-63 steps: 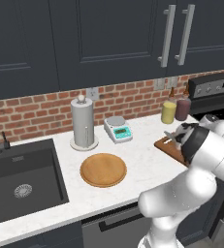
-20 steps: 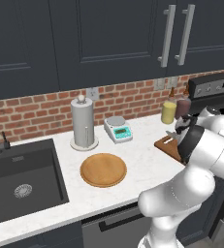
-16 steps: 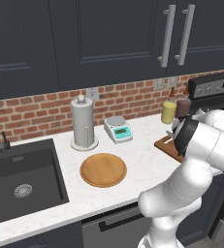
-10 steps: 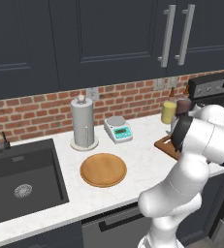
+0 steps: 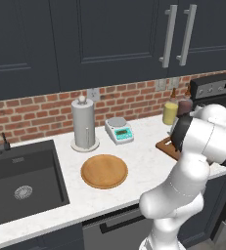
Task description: Pick up the knife from the drawer and place it on the cutting board. Then place the meat from the plate to the cutting board.
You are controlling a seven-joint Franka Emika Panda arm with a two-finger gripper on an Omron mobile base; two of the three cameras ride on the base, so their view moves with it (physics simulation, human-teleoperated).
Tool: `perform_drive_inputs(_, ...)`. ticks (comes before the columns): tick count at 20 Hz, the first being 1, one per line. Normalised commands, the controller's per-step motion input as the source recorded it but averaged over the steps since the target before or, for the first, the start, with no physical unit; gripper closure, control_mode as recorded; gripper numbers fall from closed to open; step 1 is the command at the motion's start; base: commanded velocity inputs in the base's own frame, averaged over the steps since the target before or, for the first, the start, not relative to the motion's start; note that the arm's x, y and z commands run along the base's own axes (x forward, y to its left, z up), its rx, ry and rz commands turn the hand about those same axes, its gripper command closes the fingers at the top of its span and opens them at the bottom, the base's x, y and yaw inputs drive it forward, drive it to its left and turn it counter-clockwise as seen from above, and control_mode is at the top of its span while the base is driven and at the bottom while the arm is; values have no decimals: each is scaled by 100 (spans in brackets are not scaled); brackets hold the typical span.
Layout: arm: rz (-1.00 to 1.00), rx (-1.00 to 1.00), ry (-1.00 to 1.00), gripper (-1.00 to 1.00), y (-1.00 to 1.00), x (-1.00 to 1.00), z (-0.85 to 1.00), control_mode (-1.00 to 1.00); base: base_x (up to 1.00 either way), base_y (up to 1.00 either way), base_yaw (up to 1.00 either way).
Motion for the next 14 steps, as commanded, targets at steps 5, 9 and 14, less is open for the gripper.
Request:
perform_drive_inputs(5, 0, -1, -1, -100, 0, 0, -57, -100, 0, 0, 0)
perform_drive_inputs(9, 0, 0, 0, -100, 0, 0, -48, -100, 0, 0, 0)
perform_drive_inputs(14, 0, 0, -3, -100, 0, -27, -4, -100, 0, 0, 0)
